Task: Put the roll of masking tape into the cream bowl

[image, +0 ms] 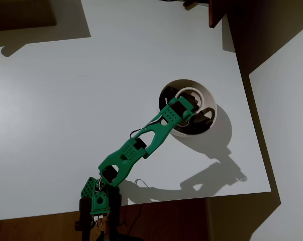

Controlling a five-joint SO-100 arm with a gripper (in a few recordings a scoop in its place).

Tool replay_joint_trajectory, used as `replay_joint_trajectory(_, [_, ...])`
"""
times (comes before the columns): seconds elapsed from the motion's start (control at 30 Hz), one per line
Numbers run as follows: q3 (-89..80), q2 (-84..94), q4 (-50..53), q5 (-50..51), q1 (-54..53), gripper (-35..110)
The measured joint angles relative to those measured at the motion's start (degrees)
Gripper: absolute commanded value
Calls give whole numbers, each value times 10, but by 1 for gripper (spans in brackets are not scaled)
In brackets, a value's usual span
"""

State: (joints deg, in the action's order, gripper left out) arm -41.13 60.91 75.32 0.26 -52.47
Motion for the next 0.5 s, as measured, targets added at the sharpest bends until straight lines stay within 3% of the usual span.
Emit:
replay_joint_trajectory(0.37, [0,-17,-20,2,-24,-8])
replay_joint_trajectory(0.5, [0,-24,-20,2,-23,18])
